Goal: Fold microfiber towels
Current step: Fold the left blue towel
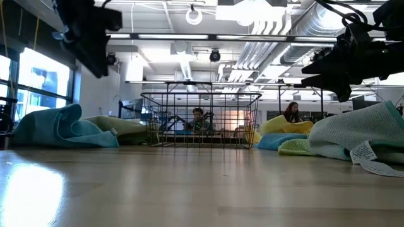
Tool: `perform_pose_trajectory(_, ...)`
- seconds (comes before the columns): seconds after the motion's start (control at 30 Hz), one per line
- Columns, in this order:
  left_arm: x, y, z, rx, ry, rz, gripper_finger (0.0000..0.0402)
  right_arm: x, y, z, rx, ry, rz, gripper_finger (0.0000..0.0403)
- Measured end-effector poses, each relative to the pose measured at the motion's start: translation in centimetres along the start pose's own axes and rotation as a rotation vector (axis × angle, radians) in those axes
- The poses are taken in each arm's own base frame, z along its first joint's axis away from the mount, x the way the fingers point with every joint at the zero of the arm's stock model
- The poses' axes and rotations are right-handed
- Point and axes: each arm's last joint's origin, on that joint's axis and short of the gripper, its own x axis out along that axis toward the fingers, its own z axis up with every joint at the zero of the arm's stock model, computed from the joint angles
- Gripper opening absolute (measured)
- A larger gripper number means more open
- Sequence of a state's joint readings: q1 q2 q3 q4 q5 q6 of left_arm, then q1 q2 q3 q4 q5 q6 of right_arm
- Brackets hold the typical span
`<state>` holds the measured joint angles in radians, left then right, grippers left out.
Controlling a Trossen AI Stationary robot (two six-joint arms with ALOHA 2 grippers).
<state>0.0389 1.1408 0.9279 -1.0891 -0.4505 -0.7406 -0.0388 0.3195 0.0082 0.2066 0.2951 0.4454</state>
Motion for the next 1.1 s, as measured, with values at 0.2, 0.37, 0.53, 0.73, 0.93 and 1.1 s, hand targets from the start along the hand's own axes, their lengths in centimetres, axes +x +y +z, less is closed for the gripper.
perform_pose_trajectory(0.2,1.0,1.2,-0.1,-0.01,0.12,0.108,0.0197,0.0,0.0,0.0,0.0,0.0,0.0,0.0167)
perform_pose_trajectory(0.37,2.5,0.7,0.3,0.007,0.17,0.16,0.0193,0.0,0.0,0.0,-0.001,0.002,-0.001,0.0167)
perform_pose_trajectory(0.53,4.0,-0.2,0.3,0.007,0.224,0.203,0.02,0.0,0.0,-0.1,-0.002,0.007,-0.003,0.0167)
perform_pose_trajectory(0.73,4.6,-0.4,0.2,-0.009,0.249,0.258,0.0224,0.0,0.0,-0.1,-0.002,0.007,-0.003,0.0167)
perform_pose_trajectory(0.93,4.7,-0.1,-0.2,-0.054,0.253,0.297,0.0246,0.0,0.0,-0.1,-0.002,0.007,-0.004,0.0167)
perform_pose_trajectory(1.1,5.1,-0.1,-1.3,-0.03,0.262,0.334,0.0253,0.0,0.0,-0.1,-0.002,0.007,-0.004,0.0167)
